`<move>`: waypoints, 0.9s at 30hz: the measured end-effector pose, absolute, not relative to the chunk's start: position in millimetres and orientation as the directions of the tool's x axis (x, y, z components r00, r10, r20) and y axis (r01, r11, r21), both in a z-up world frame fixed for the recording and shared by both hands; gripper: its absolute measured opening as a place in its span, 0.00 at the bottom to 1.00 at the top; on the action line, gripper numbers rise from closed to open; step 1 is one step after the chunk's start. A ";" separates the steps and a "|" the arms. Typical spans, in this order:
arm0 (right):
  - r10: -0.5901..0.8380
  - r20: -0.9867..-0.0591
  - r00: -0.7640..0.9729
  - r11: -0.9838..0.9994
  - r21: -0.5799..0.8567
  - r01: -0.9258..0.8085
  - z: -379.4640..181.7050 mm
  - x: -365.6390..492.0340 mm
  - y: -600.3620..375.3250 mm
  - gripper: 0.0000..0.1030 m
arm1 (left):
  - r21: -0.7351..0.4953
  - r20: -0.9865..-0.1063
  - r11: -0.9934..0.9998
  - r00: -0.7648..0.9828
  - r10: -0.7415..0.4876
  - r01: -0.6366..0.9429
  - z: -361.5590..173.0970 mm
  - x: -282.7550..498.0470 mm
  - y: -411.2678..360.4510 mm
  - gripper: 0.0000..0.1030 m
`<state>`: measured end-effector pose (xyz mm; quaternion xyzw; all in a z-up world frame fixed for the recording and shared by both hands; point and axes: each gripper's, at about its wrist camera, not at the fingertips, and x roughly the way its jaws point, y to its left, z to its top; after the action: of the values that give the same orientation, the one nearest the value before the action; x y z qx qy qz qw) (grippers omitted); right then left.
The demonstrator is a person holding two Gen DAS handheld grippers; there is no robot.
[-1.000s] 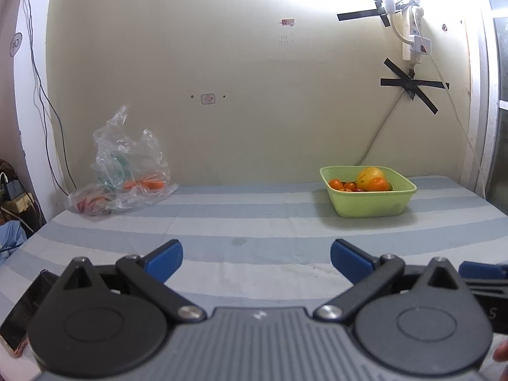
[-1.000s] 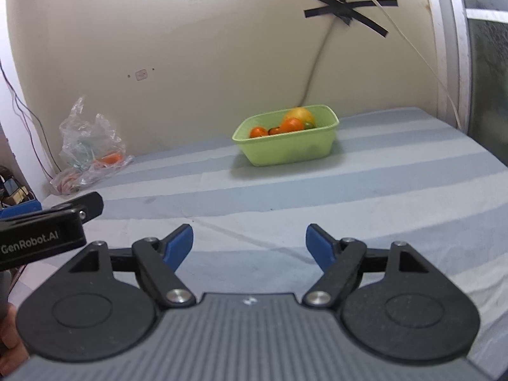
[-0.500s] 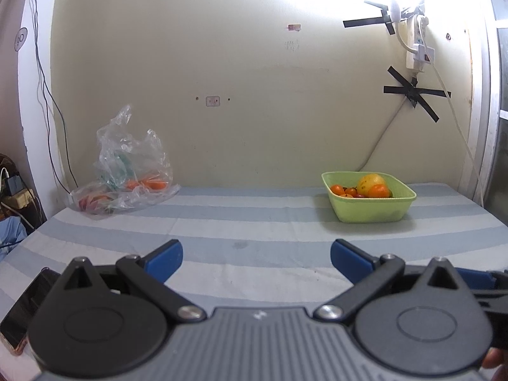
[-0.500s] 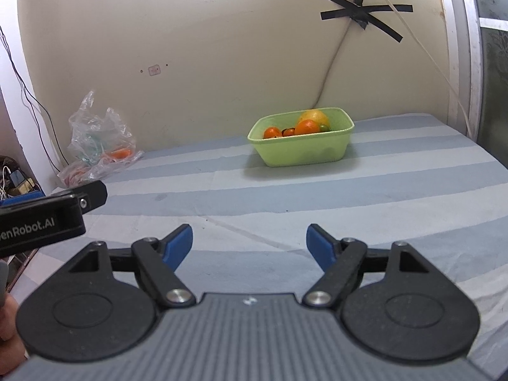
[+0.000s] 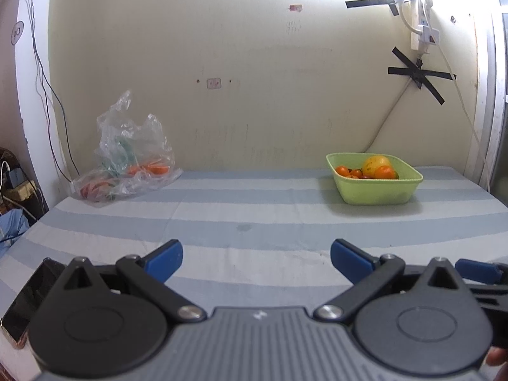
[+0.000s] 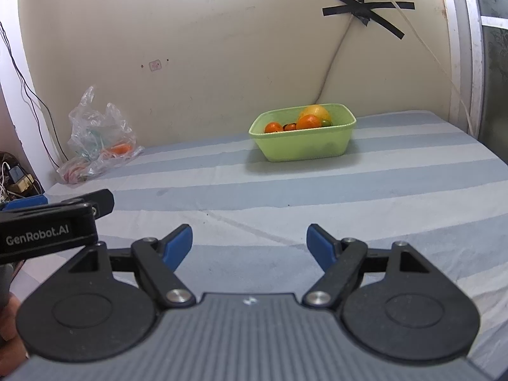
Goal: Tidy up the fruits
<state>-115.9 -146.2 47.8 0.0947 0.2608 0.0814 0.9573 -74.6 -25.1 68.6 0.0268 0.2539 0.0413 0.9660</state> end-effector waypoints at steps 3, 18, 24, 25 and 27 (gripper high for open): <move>0.202 -0.487 0.850 0.970 0.222 -0.103 45.2 -115.6 -146.8 0.79 | 0.079 -0.496 0.995 0.863 0.097 -0.067 66.7 -73.0 -24.4 1.00; 0.182 -0.510 0.841 0.971 0.225 -0.074 36.0 -108.9 -151.0 0.79 | 0.108 -0.502 0.992 0.857 0.116 -0.071 62.1 -68.3 -24.0 1.00; 0.168 -0.515 0.841 0.973 0.222 -0.058 33.7 -105.2 -154.0 0.79 | 0.111 -0.518 0.992 0.849 0.108 -0.059 58.1 -61.2 -28.0 1.00; 0.163 -0.516 0.841 0.974 0.222 -0.052 33.3 -104.2 -155.1 0.79 | 0.116 -0.519 0.992 0.848 0.105 -0.052 57.5 -58.7 -30.5 1.00; 0.152 -0.518 0.842 0.974 0.222 -0.039 32.3 -102.0 -158.5 0.79 | 0.125 -0.520 0.991 0.848 0.099 -0.039 56.2 -52.3 -35.8 1.00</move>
<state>-102.0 -158.5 32.3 0.1018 0.2767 0.0501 0.9542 -52.3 -35.8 56.2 0.0547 0.2730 0.0361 0.9598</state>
